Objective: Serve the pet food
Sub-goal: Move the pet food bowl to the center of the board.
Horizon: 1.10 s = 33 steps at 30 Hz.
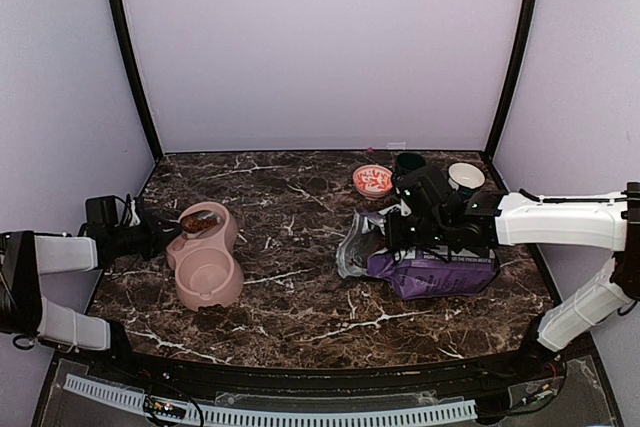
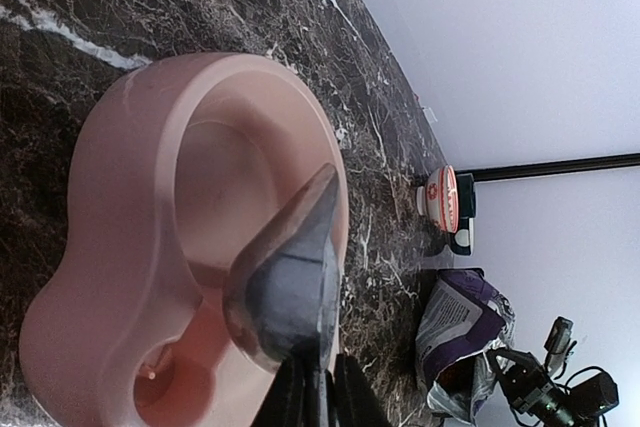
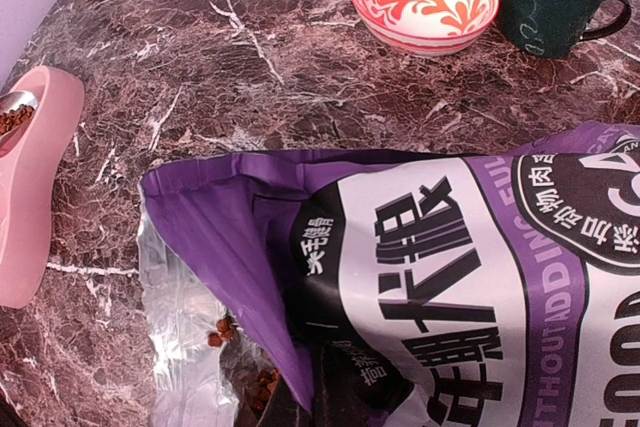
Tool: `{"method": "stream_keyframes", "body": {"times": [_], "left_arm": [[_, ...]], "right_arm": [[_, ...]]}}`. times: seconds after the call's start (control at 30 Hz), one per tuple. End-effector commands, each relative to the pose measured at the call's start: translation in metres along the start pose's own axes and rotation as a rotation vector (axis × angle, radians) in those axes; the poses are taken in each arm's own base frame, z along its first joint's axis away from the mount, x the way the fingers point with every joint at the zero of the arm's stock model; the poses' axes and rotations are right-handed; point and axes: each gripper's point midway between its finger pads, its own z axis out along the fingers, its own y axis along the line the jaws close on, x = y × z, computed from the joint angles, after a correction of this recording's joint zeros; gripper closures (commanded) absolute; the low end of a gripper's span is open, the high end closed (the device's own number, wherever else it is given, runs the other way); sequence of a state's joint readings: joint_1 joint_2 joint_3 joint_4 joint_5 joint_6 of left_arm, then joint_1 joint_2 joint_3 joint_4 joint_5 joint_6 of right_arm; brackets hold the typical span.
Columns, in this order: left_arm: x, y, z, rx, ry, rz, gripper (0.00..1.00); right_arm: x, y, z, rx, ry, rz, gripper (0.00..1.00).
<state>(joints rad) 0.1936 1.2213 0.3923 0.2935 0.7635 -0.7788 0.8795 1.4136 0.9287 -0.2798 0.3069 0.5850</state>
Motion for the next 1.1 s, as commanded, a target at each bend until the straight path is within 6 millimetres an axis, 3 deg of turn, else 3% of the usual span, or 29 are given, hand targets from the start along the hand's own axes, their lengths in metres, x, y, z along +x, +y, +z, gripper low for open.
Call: {"method": "stream_keyframes", "body": {"times": [0.0, 0.67, 1.07], "left_arm": [[0.001, 0.009, 0.002, -0.03, 0.01, -0.019, 1.0], [0.003, 0.004, 0.024, -0.03, 0.036, -0.009, 1.0], [0.016, -0.006, 0.046, -0.013, 0.07, -0.009, 1.0]], "right_arm": [[-0.002, -0.035, -0.003, 0.122, -0.023, 0.022, 1.0], [-0.002, -0.039, -0.005, 0.13, -0.027, 0.031, 1.0], [-0.001, -0.042, -0.006, 0.136, -0.028, 0.035, 1.0]]}}
